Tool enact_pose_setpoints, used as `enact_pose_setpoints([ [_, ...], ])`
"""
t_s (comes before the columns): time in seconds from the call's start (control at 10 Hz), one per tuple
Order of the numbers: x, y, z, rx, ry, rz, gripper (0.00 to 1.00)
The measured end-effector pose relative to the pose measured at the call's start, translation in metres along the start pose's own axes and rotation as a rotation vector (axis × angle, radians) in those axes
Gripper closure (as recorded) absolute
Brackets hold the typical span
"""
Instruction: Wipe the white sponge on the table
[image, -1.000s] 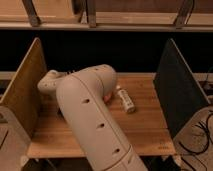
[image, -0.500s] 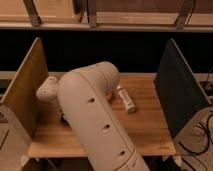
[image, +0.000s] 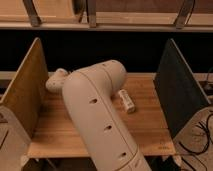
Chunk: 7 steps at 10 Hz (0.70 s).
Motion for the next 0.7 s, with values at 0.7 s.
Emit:
enact_pose_setpoints([
  [0.7,-0.0052,-0.0021,-0.0004,-0.001,-0.012,-0.006,0.34],
])
